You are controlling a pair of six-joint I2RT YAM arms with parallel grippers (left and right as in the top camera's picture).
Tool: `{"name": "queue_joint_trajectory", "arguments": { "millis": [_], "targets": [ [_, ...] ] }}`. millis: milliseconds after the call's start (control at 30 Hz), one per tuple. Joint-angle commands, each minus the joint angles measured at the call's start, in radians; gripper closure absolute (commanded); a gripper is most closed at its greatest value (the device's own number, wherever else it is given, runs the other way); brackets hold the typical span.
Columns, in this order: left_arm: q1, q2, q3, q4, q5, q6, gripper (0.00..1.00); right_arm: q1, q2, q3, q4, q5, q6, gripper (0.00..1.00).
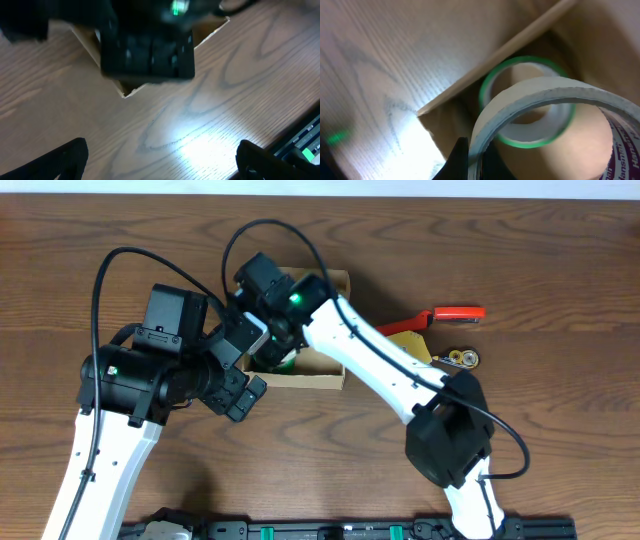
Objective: Pack container
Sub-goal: 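Move the white tape into the box onto the green tape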
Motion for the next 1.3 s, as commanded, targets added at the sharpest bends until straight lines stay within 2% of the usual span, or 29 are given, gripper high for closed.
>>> {"name": "queue_joint_trajectory", "arguments": {
  "millis": [0,467,667,733,933,1267],
  "targets": [
    [0.000,-0.001,0.010,-0.002,-0.003,0.018,0.05,0.024,0.026,-0.013,0.002,-0.006,0.018,0.99],
    [0.000,-0.001,0.010,-0.002,-0.003,0.018,0.04,0.040,0.074,-0.014,0.024,-0.005,0.017,0.97],
    [0.000,-0.001,0.010,-0.002,-0.003,0.018,0.05,0.041,0.075,-0.013,0.025,-0.005,0.017,0.78],
    [0.000,-0.001,0.010,-0.002,-0.003,0.018,0.05,0.040,0.075,-0.014,0.026,-0.005,0.017,0.66],
    [0.000,-0.001,0.010,-0.002,-0.003,0.018,0.05,0.040,0.075,-0.013,0.027,-0.005,0.017,0.47],
    [0.000,-0.001,0.010,-0.002,-0.003,0.018,0.05,-0.013,0.039,-0.009,0.023,0.040,0.017,0.44]
  ]
}}
